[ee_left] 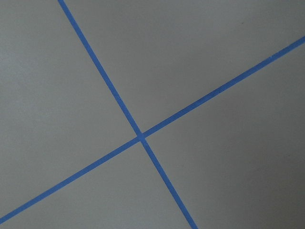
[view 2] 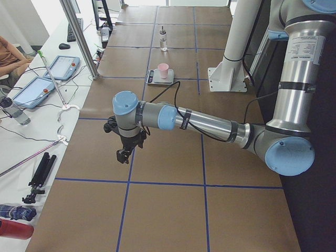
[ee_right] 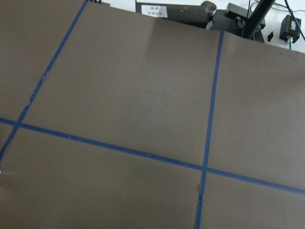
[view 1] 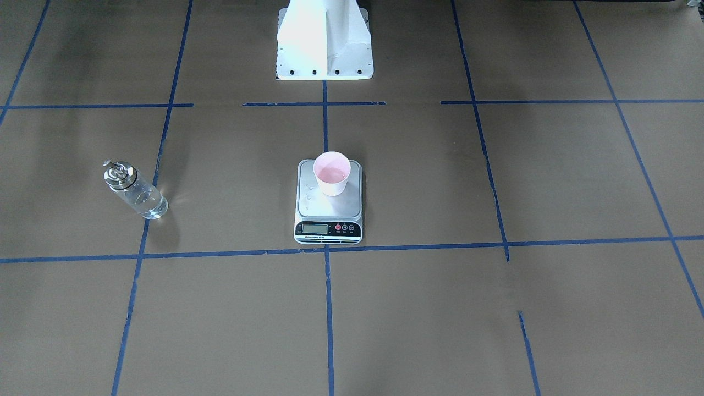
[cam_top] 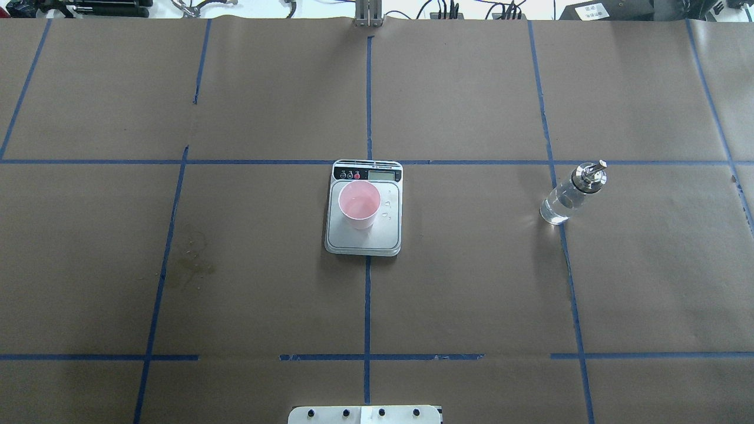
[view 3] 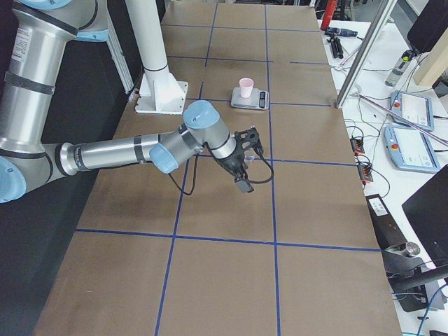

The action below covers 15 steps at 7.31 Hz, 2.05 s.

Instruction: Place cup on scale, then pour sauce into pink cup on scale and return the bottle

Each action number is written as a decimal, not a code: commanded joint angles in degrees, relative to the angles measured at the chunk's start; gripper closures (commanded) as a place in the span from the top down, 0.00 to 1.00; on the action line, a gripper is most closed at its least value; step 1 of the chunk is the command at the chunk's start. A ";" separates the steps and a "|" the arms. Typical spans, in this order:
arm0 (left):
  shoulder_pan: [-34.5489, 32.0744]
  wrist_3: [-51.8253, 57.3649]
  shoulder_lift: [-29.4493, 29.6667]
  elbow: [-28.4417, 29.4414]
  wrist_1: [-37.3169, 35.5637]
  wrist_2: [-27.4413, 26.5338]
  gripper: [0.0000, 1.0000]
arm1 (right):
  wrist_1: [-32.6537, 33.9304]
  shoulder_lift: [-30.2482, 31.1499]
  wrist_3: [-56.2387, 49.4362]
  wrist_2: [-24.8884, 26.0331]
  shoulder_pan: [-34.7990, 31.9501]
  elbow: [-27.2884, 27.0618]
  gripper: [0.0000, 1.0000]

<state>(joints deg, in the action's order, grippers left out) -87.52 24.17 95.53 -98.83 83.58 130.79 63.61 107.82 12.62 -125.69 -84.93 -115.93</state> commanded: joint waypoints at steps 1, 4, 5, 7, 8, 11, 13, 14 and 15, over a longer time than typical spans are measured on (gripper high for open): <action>-0.02 0.00 0.01 -0.31 -0.17 0.08 1.00 | 21.51 -4.68 -18.25 -3.95 -5.23 2.91 1.00; -0.02 0.26 -0.25 -0.13 -3.23 0.16 1.00 | 41.33 -8.33 -27.22 -4.03 -8.33 3.69 1.00; -0.02 0.61 -2.08 0.30 -3.25 0.25 1.00 | 40.99 -8.50 -27.30 -4.90 -8.07 5.09 1.00; -0.20 2.01 -5.68 1.97 -2.90 0.34 1.00 | 40.72 -8.24 -27.30 -5.44 -6.66 7.20 1.00; -0.63 3.94 -7.10 3.19 -2.90 0.51 1.00 | 40.63 -8.32 -27.21 -5.44 -6.66 7.56 1.00; -1.60 7.74 -7.11 9.80 -0.09 5.61 1.00 | 40.45 -8.32 -27.12 -8.94 -6.66 8.00 1.00; -1.78 7.21 -6.50 9.19 1.76 5.53 1.00 | 40.45 -8.67 -27.12 -8.96 -6.66 8.18 1.00; -2.21 7.21 -6.58 8.84 1.85 5.53 1.00 | 40.45 -8.76 -27.12 -8.96 -6.74 8.18 1.00; -2.39 7.12 -6.67 8.83 1.94 5.61 1.00 | 40.45 -8.85 -27.12 -8.96 -6.74 8.18 1.00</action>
<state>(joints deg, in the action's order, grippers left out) -89.61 31.39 88.86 -89.84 85.29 136.34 104.06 99.09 -14.50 -134.62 -91.63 -107.79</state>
